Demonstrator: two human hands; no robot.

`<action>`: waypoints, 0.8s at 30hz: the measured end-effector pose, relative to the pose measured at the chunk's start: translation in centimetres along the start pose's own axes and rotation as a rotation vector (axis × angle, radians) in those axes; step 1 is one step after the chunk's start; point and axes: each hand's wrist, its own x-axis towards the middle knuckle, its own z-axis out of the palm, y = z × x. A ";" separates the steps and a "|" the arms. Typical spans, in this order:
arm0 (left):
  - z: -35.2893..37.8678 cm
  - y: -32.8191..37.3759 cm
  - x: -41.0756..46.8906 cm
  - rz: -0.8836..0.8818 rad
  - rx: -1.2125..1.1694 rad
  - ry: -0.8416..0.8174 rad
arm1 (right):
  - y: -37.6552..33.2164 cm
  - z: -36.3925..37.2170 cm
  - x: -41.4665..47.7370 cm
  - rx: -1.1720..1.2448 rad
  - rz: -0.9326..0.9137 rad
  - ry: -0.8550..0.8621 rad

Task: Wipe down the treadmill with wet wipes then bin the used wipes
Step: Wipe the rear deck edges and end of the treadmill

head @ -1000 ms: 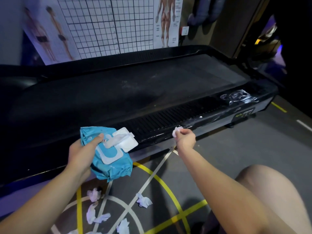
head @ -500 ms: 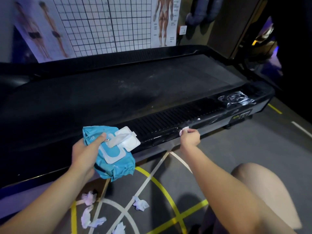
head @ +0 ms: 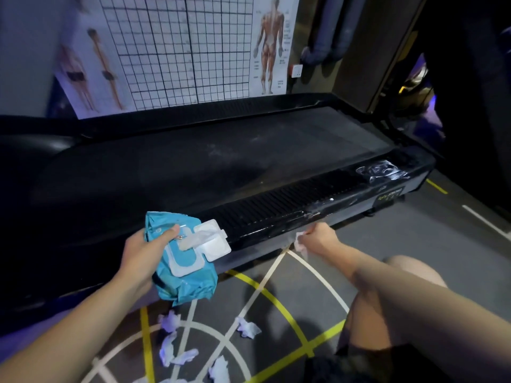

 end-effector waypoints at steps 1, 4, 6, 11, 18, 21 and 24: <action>-0.4 0.0 -0.2 0.007 -0.015 0.011 | -0.5 1.1 -0.2 0.050 0.032 0.001; -1.2 -0.1 -1.1 0.009 -0.080 0.051 | -1.8 5.5 0.5 0.201 0.092 0.000; -1.8 -0.3 -1.8 -0.010 -0.097 0.061 | -2.0 7.6 0.9 0.308 0.112 -0.085; -3.6 -0.5 -3.0 -0.002 -0.051 0.066 | -2.9 9.0 2.0 0.504 0.060 -0.099; -3.9 0.7 -2.4 0.086 -0.045 0.150 | -2.6 10.5 5.8 0.362 0.193 0.195; -3.1 1.0 -1.6 0.100 -0.049 0.161 | -2.5 8.8 5.5 0.397 0.181 0.269; -1.6 0.7 -0.7 0.094 -0.049 0.161 | -1.5 6.4 6.2 0.449 0.142 0.331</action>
